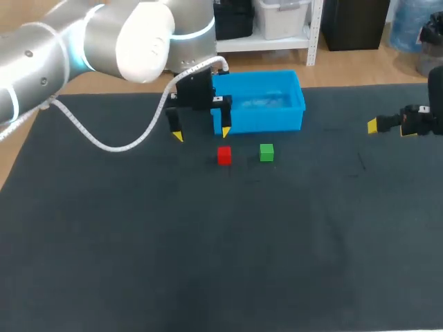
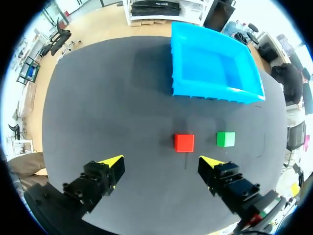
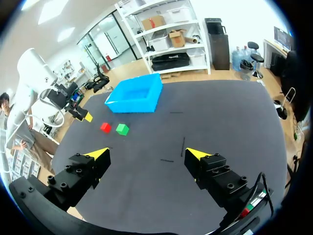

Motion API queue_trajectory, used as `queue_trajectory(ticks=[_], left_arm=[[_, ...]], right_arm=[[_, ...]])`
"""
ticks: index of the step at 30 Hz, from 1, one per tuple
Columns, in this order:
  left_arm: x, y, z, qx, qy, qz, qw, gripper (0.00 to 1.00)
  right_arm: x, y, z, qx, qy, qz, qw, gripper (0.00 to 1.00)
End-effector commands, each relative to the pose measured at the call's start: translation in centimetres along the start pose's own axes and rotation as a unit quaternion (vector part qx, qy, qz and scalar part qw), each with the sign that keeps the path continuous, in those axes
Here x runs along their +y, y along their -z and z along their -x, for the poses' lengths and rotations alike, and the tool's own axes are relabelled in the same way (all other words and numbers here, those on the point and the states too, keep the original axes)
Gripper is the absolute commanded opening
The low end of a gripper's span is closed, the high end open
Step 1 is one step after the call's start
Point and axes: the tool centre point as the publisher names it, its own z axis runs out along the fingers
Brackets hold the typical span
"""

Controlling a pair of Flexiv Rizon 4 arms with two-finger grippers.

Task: Use the left arm to pick the red cube and place it into the blue plastic box first, then use the right arm to grasp the green cube and put it into the same blue plastic box after the first action is fully finished.

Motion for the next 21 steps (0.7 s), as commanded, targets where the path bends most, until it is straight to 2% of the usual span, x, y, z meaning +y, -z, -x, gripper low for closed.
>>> queue_trajectory(ticks=[1,21], left_arm=[[-0.9,-0.7,0.9,0.008,-0.004,0.008,1.0,1.0],[-2.8,-3.1,1.3,0.026,-0.017,0.023,0.999,1.0]], right_arm=[[0.0,0.0,0.0,0.0,0.0,0.0,1.0,1.0],[0.0,0.0,0.0,0.0,0.0,0.0,1.0,1.0]])
